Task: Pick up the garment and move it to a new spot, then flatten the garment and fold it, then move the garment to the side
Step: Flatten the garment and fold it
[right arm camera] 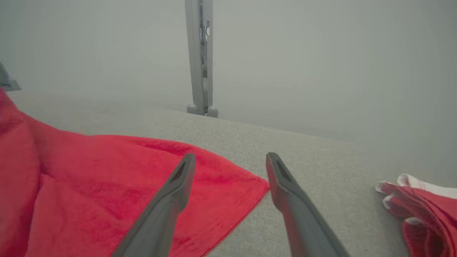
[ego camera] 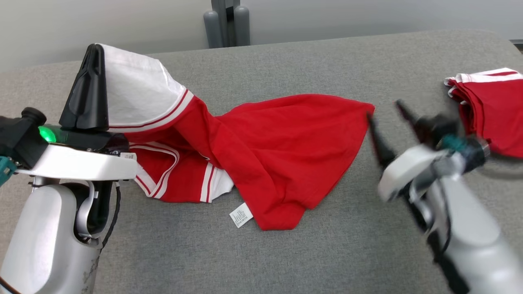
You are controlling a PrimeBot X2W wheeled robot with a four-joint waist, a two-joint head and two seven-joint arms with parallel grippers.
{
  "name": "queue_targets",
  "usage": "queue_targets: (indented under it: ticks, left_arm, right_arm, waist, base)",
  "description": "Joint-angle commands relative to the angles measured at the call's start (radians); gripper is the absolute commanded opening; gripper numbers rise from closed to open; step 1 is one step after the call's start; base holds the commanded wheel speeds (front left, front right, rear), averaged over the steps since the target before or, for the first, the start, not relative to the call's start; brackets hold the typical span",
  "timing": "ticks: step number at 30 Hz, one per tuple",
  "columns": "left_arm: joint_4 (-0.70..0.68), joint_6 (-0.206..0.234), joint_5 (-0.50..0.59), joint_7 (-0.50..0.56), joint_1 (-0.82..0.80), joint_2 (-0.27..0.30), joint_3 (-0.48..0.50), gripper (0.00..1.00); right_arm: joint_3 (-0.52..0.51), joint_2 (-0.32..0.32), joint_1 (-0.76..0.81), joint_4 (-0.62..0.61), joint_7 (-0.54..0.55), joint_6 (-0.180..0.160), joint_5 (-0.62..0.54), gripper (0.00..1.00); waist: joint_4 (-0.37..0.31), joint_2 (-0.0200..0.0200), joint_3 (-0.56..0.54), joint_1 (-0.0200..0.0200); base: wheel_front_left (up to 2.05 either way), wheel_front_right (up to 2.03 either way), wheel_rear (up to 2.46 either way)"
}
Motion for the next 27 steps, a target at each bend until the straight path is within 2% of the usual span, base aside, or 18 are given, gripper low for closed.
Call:
queue_targets:
  ticks: [1,4,8,11,12,15,23,27]
  left_arm:
    - [0.012,0.001,-0.005,-0.02,0.012,0.008,0.013,0.0]
    - [0.024,-0.003,-0.006,-0.034,0.014,0.008,0.015,0.0]
    - [0.044,-0.01,-0.007,-0.049,0.002,0.01,0.013,0.0]
    - [0.054,-0.011,-0.008,-0.055,-0.007,0.009,0.011,0.0]
    - [0.06,-0.011,-0.007,-0.057,-0.011,0.006,0.007,0.0]
    - [0.065,-0.013,-0.004,-0.062,-0.02,0.001,-0.001,0.0]
    - [0.083,-0.02,-0.007,-0.068,-0.046,-0.014,-0.023,0.0]
    - [0.09,-0.019,-0.006,-0.072,-0.052,-0.022,-0.032,0.0]
  right_arm:
    - [0.018,0.028,0.096,-0.101,-0.005,0.0,-0.015,1.0]
    - [0.068,0.034,0.197,-0.21,-0.004,0.0,-0.015,1.0]
    - [0.243,0.017,0.356,-0.366,-0.003,0.0,0.025,1.0]
    - [0.366,-0.018,0.405,-0.413,-0.003,0.0,0.084,1.0]
    - [0.414,-0.039,0.407,-0.411,-0.003,0.0,0.104,1.0]
    - [0.442,-0.043,0.384,-0.386,-0.003,0.0,0.123,1.0]
    - [0.575,-0.007,0.287,-0.196,-0.003,0.0,0.167,1.0]
    - [0.606,0.028,0.243,-0.09,-0.002,0.0,0.177,1.0]
  waist:
    - [-0.006,0.0,-0.007,0.0]
    - [-0.006,0.0,-0.011,0.0]
    - [0.0,0.0,-0.019,0.0]
    - [0.002,0.0,-0.023,0.0]
    - [0.007,0.0,-0.024,0.0]
    - [0.015,0.0,-0.023,0.0]
    - [0.045,0.0,-0.019,0.0]
    - [0.056,0.0,-0.018,0.0]
  base:
    - [0.0,0.0,0.0]
    - [0.0,0.0,0.0]
    - [0.0,0.0,0.0]
    - [0.0,0.0,0.0]
    - [0.0,0.0,0.0]
    - [0.0,0.0,0.0]
    - [0.0,0.0,0.0]
    - [0.0,0.0,0.0]
